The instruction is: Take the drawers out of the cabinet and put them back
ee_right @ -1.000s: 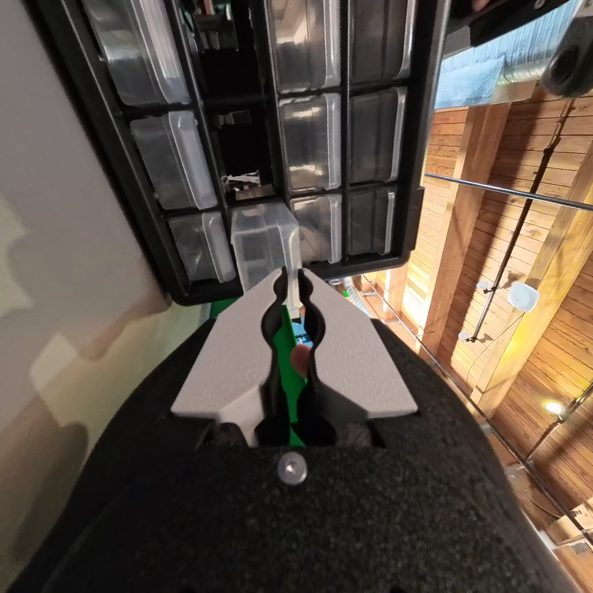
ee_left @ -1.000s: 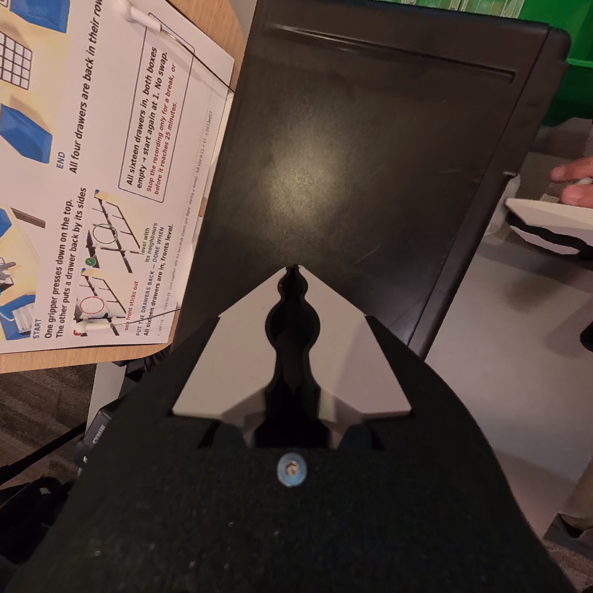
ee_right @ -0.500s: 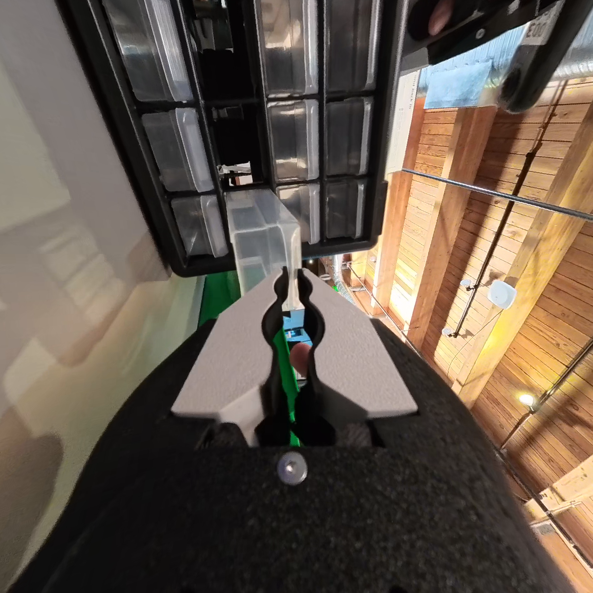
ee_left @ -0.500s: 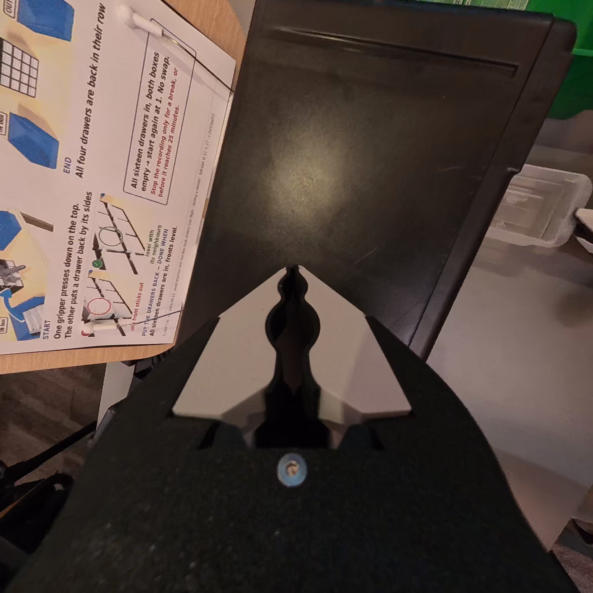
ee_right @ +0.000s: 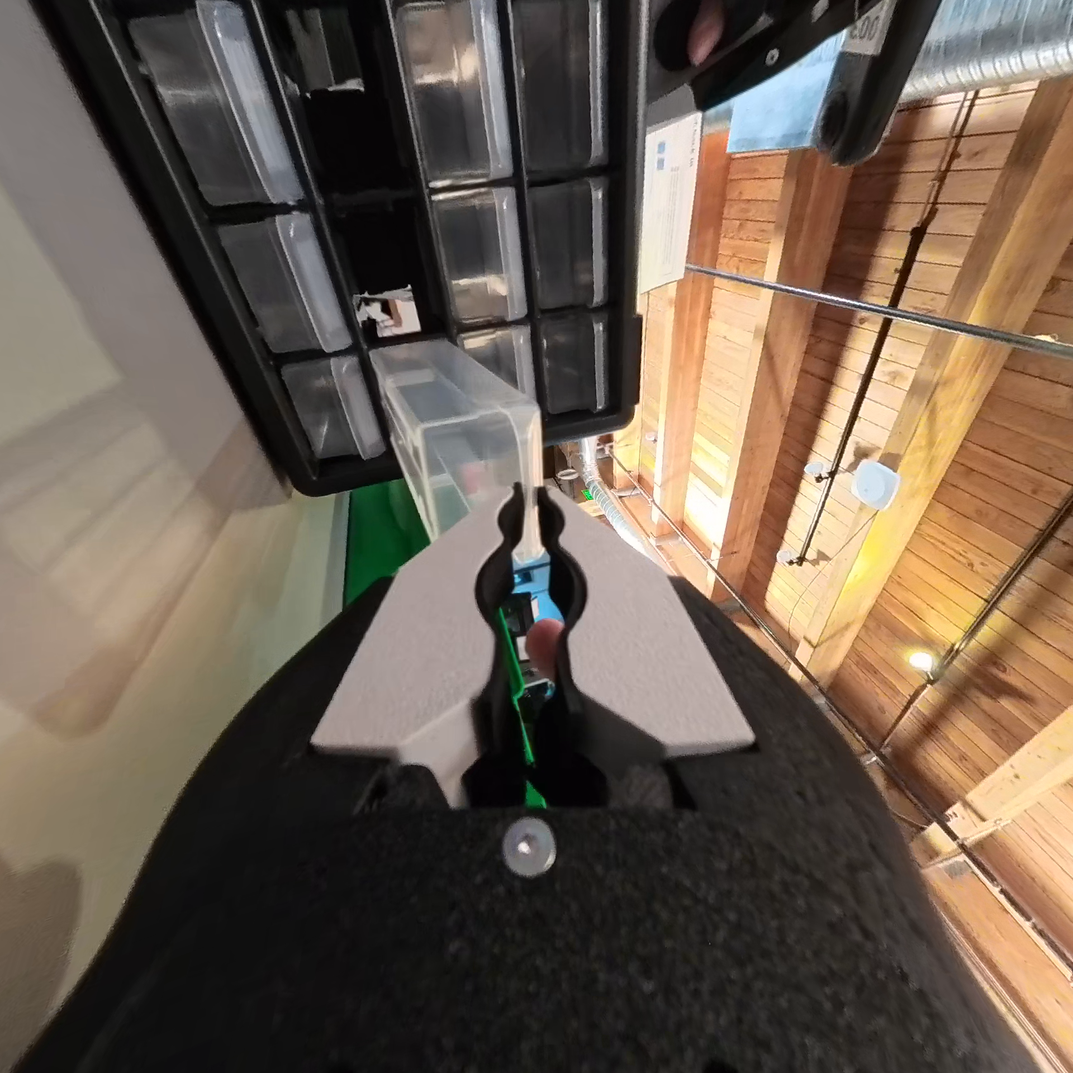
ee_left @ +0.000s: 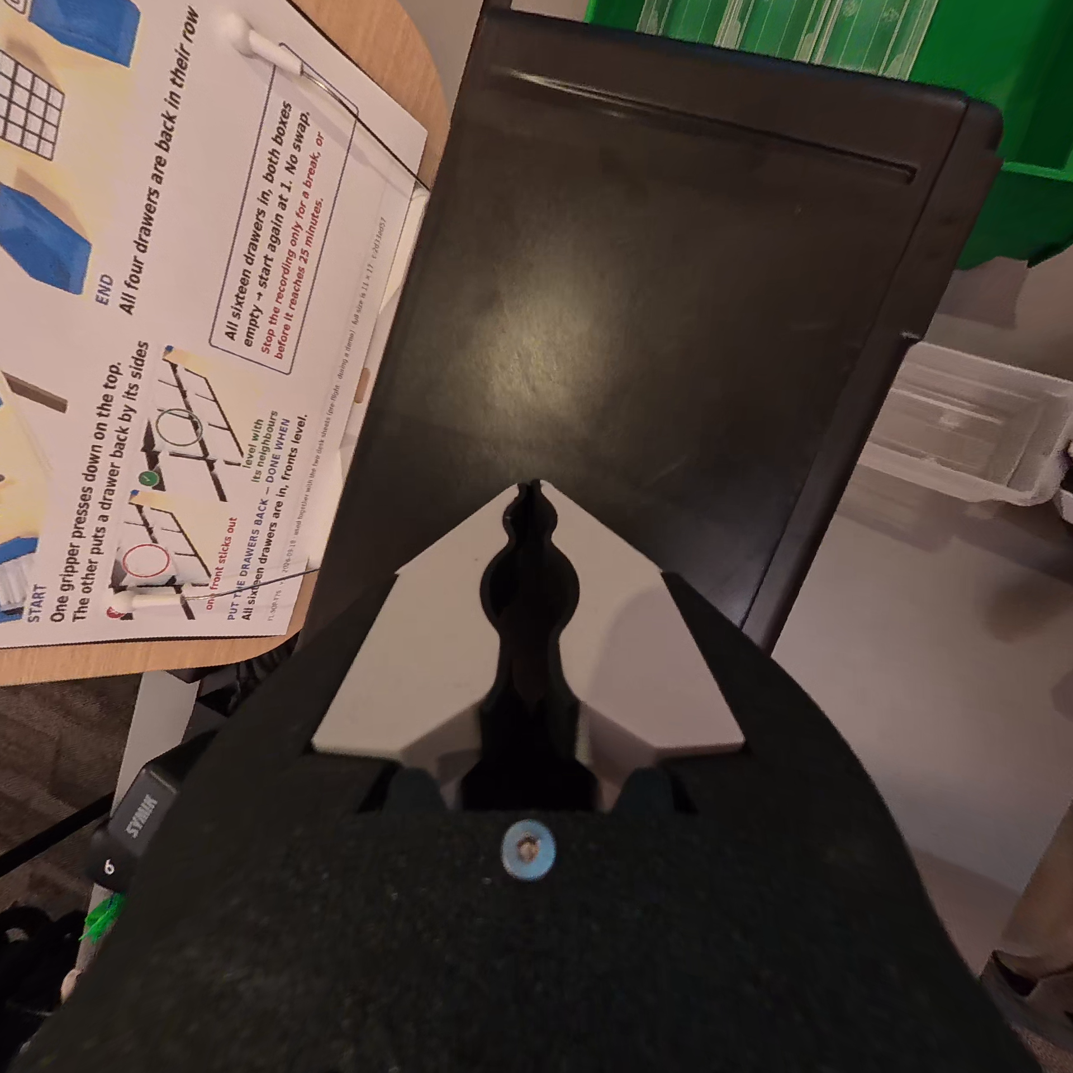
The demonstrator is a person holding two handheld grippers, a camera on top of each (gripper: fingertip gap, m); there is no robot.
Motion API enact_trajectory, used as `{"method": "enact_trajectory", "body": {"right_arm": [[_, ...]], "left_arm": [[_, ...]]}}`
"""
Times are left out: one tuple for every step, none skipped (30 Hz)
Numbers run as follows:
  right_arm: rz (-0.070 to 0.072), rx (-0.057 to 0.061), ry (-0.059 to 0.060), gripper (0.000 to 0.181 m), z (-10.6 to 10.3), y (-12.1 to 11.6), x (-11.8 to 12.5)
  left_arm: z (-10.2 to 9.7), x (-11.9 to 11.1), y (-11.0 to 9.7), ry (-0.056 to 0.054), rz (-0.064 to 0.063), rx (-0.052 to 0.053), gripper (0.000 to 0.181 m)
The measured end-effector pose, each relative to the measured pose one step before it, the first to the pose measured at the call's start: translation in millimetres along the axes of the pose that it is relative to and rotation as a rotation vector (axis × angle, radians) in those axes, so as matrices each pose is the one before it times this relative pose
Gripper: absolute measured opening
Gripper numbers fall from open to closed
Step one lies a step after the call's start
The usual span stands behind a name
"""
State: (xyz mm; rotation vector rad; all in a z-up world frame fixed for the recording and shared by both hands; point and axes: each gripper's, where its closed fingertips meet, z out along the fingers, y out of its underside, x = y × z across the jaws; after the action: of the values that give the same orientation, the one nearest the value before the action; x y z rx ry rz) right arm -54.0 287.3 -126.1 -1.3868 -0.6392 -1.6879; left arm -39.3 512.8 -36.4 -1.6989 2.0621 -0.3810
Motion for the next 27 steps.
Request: {"method": "enact_trajectory", "body": {"right_arm": [[0.0058,-0.0043,0.0051,0.003,0.54,0.70,1.12],[0.0010,-0.0034,0.0078,0.003,0.60,1.29,2.26],[-0.0012,0.0010,0.0080,0.002,0.32,1.45,3.12],[0.0002,0.0014,0.0043,0.002,-0.08,1.61,3.62],[0.0006,-0.0032,-0.0045,0.002,0.06,2.32,2.44],[-0.0019,0.0010,-0.0108,0.002,-0.15,1.99,0.65],[-0.0083,0.0148,-0.0045,0.001,-1.40,0.08,0.39],[-0.0166,0.0090,0.0083,0.001,-1.78,0.43,2.25],[-0.0036,0.0078,-0.0085,0.001,-1.69,0.01,0.55],[0.0003,0.0030,-0.0091,0.002,-2.20,0.02,1.29],[-0.0066,0.0139,-0.0048,0.002,-3.33,-1.60,2.00],[-0.0111,0.0312,-0.0176,0.002,-4.39,-4.22,0.31],[-0.0154,0.0275,-0.0105,0.001,-4.93,-3.65,1.26],[-0.0112,0.0271,-0.0142,0.002,-5.57,-3.07,0.86],[-0.0111,0.0486,-0.0328,0.001,-6.76,-4.50,-2.24],[-0.0099,0.0354,-0.0165,0.001,-7.10,-1.12,-0.97],[0.0056,0.0174,-0.0210,0.001,-7.11,1.92,-1.96],[0.0026,0.0341,-0.0456,0.001,-7.60,0.16,-6.40],[-0.0205,0.0471,-0.0399,0.001,-8.48,-1.13,-6.56],[-0.0243,0.0345,-0.0081,0.002,-8.45,-0.05,-2.80],[-0.0116,0.0362,-0.0363,0.002,-8.73,-1.20,-6.70],[-0.0012,0.0457,-0.0482,0.003,-9.44,-2.88,-8.34],[0.0057,0.0367,-0.0370,0.004,-8.92,-2.00,-6.88],[0.0087,0.0255,-0.0354,0.005,-8.10,-0.58,-6.74],[0.0153,0.0119,-0.0406,0.006,-6.54,1.58,-7.27],[0.0235,-0.0059,-0.0410,0.007,-5.06,4.05,-6.81],[0.0459,-0.0071,-0.0280,0.008,-3.85,4.14,-4.18]], "left_arm": [[0.19,-0.16,-0.30,0.0024,-0.0038,0.0004,0.000],[0.08,0.06,-0.04,0.0015,-0.0025,-0.0005,0.000],[-0.02,0.04,0.04,-0.0002,-0.0010,-0.0003,0.000],[-0.09,-0.08,0.05,-0.0019,0.0020,0.0004,0.000],[0.01,0.06,0.01,-0.0019,0.0027,0.0001,0.000],[0.07,-0.05,-0.04,-0.0017,0.0029,-0.0006,0.000],[0.01,0.03,-0.02,-0.0024,0.0043,-0.0018,0.000],[0.06,-0.05,0.01,-0.0043,0.0056,-0.0034,0.000],[-0.10,0.01,0.00,-0.0054,0.0063,-0.0048,0.000],[0.02,-0.05,0.00,-0.0058,0.0050,-0.0049,0.000],[0.14,0.02,-0.06,-0.0061,0.0038,-0.0036,0.000],[-0.07,0.03,0.05,-0.0063,0.0049,-0.0031,0.000],[-0.04,-0.10,-0.01,-0.0061,0.0059,-0.0026,0.000],[-0.02,-0.01,0.03,-0.0048,0.0046,-0.0019,0.000],[0.03,0.04,0.09,-0.0031,0.0020,-0.0010,0.000],[0.05,-0.02,-0.07,-0.0025,0.0012,0.0001,0.000],[-0.02,0.04,0.03,-0.0022,0.0015,0.0012,0.000],[-0.06,-0.05,0.04,-0.0016,-0.0001,0.0020,0.000],[-0.03,0.05,-0.03,-0.0010,-0.0003,0.0025,0.000],[0.00,-0.01,0.01,-0.0002,-0.0008,0.0026,0.000],[0.04,-0.04,-0.01,-0.0001,-0.0017,0.0023,0.000],[-0.05,0.09,0.07,-0.0002,-0.0011,0.0013,0.000],[0.00,-0.01,-0.05,-0.0008,-0.0002,0.0002,0.000],[0.07,0.02,0.01,-0.0011,0.0003,-0.0013,0.000],[-0.04,-0.04,-0.02,-0.0011,0.0015,-0.0029,0.000],[0.02,0.01,-0.01,-0.0015,0.0027,-0.0042,0.000],[0.05,-0.06,-0.05,-0.0016,0.0031,-0.0051,0.000]]}}
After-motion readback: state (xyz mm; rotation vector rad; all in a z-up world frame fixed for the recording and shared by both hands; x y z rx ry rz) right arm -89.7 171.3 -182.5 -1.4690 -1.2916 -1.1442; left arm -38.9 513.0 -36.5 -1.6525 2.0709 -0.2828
